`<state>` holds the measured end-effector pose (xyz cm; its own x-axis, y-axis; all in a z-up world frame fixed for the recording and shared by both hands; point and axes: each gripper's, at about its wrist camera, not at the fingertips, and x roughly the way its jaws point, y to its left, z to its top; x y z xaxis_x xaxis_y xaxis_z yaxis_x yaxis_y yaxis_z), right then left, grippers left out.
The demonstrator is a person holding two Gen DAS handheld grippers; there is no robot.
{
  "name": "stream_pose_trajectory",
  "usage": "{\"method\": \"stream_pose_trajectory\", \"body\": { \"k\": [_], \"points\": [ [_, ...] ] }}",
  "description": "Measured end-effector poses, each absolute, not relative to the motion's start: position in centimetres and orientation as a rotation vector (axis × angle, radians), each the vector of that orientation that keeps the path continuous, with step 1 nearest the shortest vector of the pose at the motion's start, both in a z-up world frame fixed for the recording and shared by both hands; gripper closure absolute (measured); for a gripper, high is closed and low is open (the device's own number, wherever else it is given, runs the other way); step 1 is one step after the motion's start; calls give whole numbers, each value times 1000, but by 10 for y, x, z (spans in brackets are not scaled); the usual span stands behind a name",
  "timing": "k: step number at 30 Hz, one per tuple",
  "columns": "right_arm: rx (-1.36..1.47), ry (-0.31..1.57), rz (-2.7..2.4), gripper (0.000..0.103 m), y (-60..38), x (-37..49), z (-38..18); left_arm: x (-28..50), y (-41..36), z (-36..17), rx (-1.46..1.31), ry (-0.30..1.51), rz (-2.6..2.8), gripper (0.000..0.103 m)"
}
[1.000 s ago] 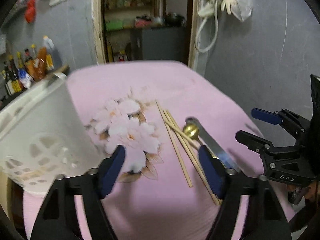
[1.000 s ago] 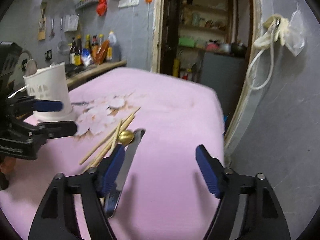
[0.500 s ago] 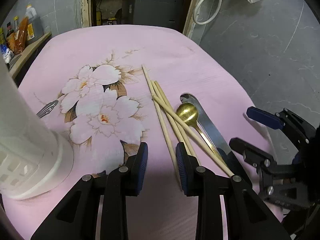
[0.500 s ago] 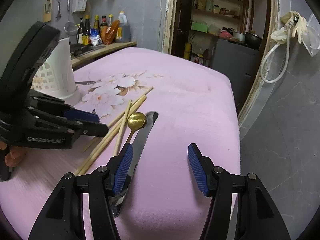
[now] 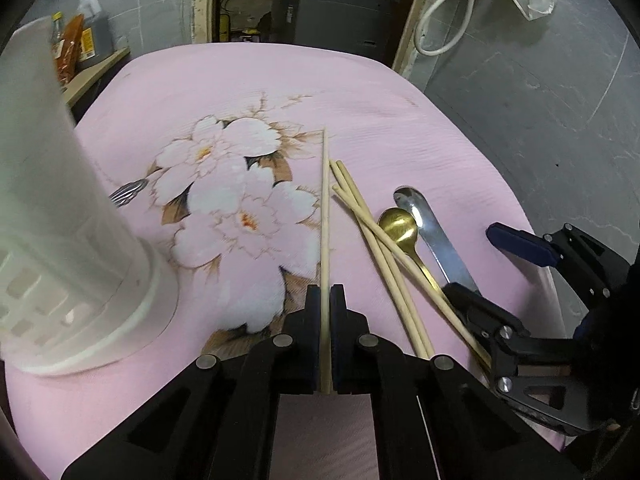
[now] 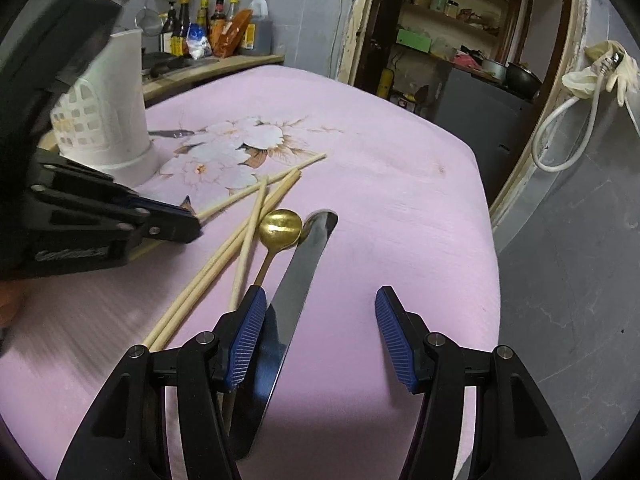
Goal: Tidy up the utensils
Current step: 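Grasp a wooden chopstick with the left gripper while the right gripper grasps the silver knife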
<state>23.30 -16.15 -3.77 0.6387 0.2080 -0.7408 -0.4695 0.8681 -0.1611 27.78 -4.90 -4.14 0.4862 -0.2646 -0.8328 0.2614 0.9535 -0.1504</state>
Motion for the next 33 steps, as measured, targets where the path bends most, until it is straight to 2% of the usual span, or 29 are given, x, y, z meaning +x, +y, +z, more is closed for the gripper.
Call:
{"method": "stream_pose_trajectory", "body": {
  "k": [5, 6, 7, 9, 10, 23, 27, 30, 33],
  "points": [
    [-386, 787, 379, 49, -159, 233, -38, 269, -39, -39, -48, 1011, -292, 100],
    [-392, 781, 368, 59, -160, 233, -38, 267, -38, -38, -53, 1011, -287, 100],
    [-410, 768, 345, 73, -160, 232, -38, 264, -36, -37, -58, 1010, -282, 100],
    [-419, 754, 324, 86, -165, 231, -37, 257, -30, -35, -72, 1013, -276, 100],
    [-398, 756, 329, 88, -170, 232, -36, 255, -29, -34, -78, 1015, -276, 100],
    [-294, 776, 333, 87, -188, 232, -33, 204, -12, -20, -65, 1003, -294, 100],
    [-307, 779, 335, 77, -183, 238, -32, 205, -19, -21, -25, 1014, -291, 99],
    [-314, 782, 342, 74, -181, 242, -33, 209, -24, -19, 26, 1022, -292, 95],
    [-294, 792, 356, 73, -184, 248, -32, 221, -34, -20, 76, 1022, -298, 86]
  ]
}}
